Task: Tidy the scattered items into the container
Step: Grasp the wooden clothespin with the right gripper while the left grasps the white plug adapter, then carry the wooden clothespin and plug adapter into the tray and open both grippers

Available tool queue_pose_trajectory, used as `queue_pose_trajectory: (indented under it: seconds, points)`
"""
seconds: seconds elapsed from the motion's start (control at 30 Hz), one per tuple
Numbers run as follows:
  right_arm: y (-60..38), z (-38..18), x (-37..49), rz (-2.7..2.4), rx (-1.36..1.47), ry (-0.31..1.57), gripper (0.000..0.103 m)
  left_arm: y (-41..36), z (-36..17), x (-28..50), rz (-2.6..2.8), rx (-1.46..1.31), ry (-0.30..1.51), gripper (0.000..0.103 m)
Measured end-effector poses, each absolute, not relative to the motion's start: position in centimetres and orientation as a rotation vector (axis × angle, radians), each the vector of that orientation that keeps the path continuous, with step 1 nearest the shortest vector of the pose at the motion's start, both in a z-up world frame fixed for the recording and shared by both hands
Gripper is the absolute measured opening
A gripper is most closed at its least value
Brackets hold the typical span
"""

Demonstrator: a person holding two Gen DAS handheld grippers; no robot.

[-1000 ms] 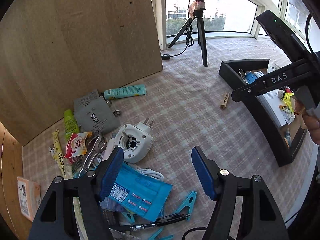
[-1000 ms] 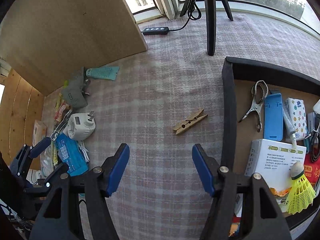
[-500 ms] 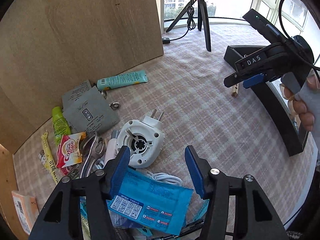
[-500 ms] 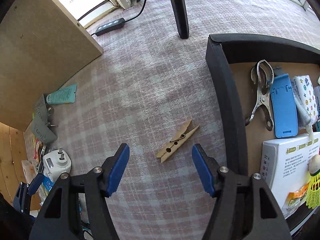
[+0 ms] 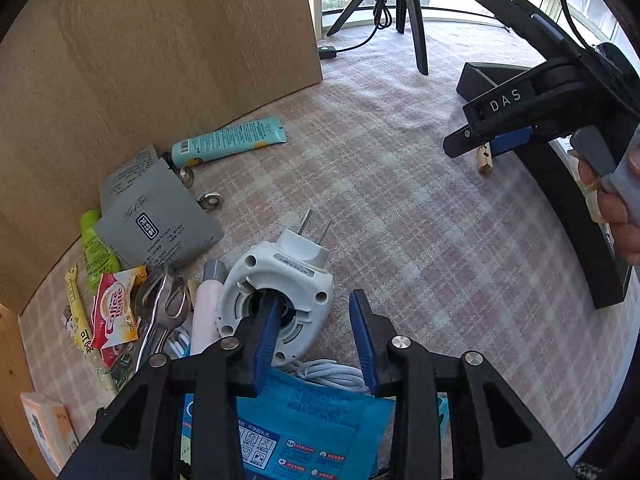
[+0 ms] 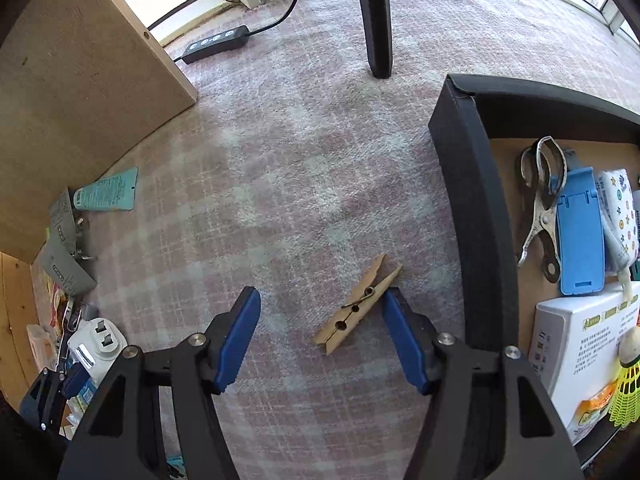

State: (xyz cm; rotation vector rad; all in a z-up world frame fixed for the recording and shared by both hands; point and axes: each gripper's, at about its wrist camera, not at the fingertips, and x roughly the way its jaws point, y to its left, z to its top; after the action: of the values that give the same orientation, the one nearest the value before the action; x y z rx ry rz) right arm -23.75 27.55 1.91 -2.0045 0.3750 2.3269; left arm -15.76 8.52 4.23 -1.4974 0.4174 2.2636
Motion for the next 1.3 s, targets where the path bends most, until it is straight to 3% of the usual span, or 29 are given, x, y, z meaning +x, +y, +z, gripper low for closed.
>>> queue_pose_trajectory:
  seconds: [0.17, 0.3, 0.57, 0.87, 1.3]
  points:
    - [26.9, 2.2, -23.2, 2.386, -1.989, 0.297, 0.029, 7.8, 4.1, -16.0, 2.265, -1.503, 0.385, 0.024]
    - [27.1, 2.3, -22.8, 2.406, -1.996, 0.288, 0.014, 7.8, 4.2, -16.1, 2.278, -1.504, 0.371, 0.023]
    - [27.3, 3.1, -21.4, 2.469, -2.005, 0.346, 0.013, 7.3, 5.0, -15.9, 2.278, -1.519, 0.250, 0.021]
    - [28.8, 8.1, -20.1, 2.627, -1.928, 0.403, 0.013, 8.0, 8.7, -15.1, 2.286, -1.450, 0.135, 0.021]
    - [42.0, 13.2, -14.3, 2.643, -1.684, 0.486, 0.013, 19.5, 12.9, -12.1, 2.124, -1.279, 0.191, 0.021]
